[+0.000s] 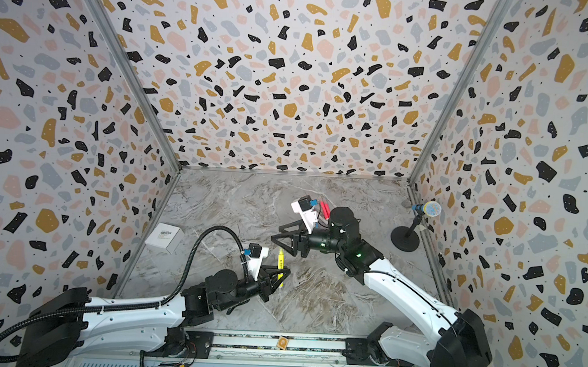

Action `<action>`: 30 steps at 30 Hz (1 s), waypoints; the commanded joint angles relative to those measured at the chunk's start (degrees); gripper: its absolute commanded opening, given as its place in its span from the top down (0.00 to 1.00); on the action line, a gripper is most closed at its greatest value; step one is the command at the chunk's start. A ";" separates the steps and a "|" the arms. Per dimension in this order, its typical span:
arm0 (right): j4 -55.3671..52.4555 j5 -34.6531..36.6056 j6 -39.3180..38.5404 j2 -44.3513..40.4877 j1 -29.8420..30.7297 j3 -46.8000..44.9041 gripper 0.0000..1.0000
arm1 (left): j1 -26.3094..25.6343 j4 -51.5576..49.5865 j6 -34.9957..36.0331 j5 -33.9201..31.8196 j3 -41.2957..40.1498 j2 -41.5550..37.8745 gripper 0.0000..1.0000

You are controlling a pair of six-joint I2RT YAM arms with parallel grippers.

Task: Insert pens into pen caps
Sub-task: Put on the pen cap to the pen.

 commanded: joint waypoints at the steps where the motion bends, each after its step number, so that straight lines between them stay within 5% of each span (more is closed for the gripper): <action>1: -4.42 0.42 -2.60 0.78 1.40 0.51 0.45 | 0.15 2.02 1.56 0.40 2.26 -0.09 1.00; 5: -3.22 0.47 -1.70 0.41 1.81 -1.25 0.56 | 0.15 1.94 1.50 0.24 2.01 -0.71 1.00; 7: -3.24 0.38 -1.57 0.02 2.13 -2.04 0.76 | 0.15 1.87 1.56 -0.08 1.87 -1.22 1.00; 14: -1.84 1.00 -0.37 -1.96 4.14 -7.78 0.99 | 0.15 2.13 1.16 -3.10 1.89 -3.35 1.00; 19: 2.78 6.38 2.50 -3.51 10.06 -15.88 1.00 | 0.94 3.97 2.14 -6.46 2.13 -6.11 1.00; 30: 11.73 22.75 12.11 -3.38 26.12 -30.39 1.00 | 10.05 7.72 3.75 -1.19 4.85 -9.89 1.00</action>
